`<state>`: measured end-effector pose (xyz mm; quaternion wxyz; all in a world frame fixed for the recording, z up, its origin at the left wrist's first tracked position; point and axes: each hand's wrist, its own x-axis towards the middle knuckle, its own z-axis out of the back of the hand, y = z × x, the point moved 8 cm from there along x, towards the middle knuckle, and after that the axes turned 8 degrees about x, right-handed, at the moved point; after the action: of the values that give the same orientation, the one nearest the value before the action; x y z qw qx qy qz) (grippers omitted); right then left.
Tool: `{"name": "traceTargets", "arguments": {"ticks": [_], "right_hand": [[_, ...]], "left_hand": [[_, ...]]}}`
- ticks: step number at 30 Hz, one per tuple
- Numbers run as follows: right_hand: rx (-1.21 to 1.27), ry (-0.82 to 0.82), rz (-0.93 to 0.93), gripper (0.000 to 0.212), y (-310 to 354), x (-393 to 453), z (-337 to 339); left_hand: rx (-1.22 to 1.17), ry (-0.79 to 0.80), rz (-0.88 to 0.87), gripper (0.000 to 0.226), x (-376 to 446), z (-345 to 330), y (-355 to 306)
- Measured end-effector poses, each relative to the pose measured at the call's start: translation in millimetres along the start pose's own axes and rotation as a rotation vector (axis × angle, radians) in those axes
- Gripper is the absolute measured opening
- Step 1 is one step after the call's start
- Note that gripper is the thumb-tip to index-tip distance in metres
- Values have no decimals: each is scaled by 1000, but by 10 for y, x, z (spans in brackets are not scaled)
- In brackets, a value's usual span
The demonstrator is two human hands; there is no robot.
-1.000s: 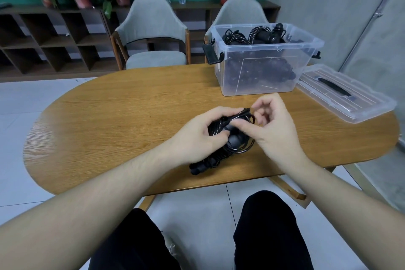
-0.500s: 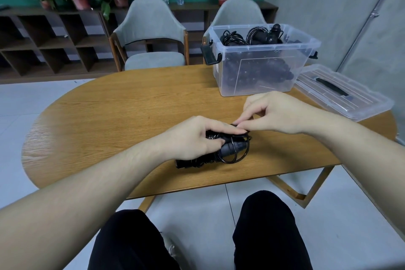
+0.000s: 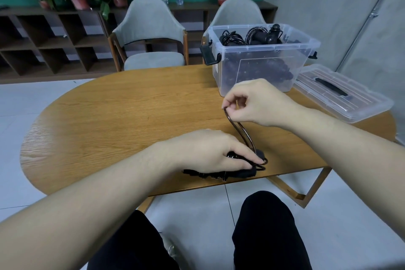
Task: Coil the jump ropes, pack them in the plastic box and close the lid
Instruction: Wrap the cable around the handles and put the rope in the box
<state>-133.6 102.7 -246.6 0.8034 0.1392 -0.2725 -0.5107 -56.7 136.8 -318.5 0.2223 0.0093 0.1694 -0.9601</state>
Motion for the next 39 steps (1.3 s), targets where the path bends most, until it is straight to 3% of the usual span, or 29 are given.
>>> {"name": "traceTargets", "arguments": {"ticks": [4, 9, 15, 20, 25, 29, 31, 33, 34, 39], "right_hand": [[-17, -13, -23, 12, 19, 55, -49], [153, -86, -127, 9, -35, 72, -81], [386, -230, -175, 13, -50, 43, 11], [737, -300, -281, 8, -265, 14, 28], [966, -251, -269, 16, -181, -44, -71], [739, -167, -174, 28, 21, -63, -109], [608, -137, -155, 31, 115, -96, -167], [451, -75, -183, 49, 181, -135, -262], [358, -38, -188, 59, 210, -149, -307], [161, 73, -327, 89, 114, -209, -503]], "left_hand": [[61, -6, 9, 36, 67, -41, 47], [72, 32, 59, 43, 63, -88, 155], [-324, -8, 42, 78, -27, -40, 271], [-572, 77, 125, 82, -116, -132, 412], [-678, -171, 374, 80, -91, -140, 678], [-904, -302, 595, 89, -125, -182, 875], [-1084, -316, 601, 55, -96, -201, 855], [-1263, -371, 619, 17, -102, -195, 827], [-1338, -400, 651, 12, -115, -212, 853], [-1483, -580, 785, 63, -175, -269, 1017]]}}
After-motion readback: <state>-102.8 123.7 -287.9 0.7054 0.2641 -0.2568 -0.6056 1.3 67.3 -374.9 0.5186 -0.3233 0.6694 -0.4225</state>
